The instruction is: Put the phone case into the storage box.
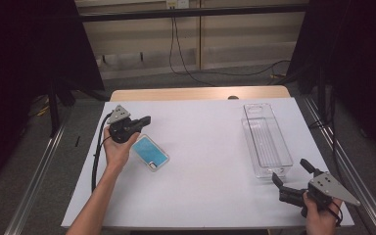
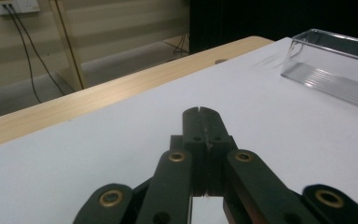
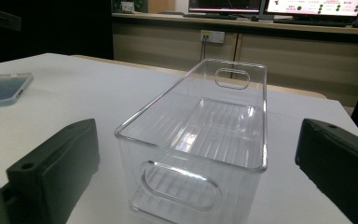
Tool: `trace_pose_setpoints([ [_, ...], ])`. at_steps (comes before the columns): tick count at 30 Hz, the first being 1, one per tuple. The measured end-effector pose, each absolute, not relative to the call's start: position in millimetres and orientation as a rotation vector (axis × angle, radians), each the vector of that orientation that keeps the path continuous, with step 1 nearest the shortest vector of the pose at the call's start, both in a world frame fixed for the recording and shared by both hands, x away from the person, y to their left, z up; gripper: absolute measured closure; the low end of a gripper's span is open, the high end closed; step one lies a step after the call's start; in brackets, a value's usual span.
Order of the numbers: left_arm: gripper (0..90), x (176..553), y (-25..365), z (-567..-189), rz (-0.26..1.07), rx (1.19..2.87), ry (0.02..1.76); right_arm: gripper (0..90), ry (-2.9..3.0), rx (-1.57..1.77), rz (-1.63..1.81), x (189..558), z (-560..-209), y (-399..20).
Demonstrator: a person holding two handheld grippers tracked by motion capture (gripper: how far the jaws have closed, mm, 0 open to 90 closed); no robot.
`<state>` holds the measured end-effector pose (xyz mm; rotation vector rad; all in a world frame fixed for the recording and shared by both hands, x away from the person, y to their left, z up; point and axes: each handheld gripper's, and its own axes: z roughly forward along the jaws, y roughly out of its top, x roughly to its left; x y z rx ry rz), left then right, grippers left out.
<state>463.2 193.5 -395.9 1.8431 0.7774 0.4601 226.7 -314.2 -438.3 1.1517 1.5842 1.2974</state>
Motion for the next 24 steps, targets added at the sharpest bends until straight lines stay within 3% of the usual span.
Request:
trace_pose_setpoints([
  [13,90.0,484.6,190.9,-390.9,0.367,2.006,0.843,0.0,1.584,1.151,1.293,227.1,-438.2,-313.9],
  [24,90.0,499.5,181.2,-414.2,0.306,2.186,0.924,0.0,1.588,1.148,1.296,227.3,-438.3,-313.5],
])
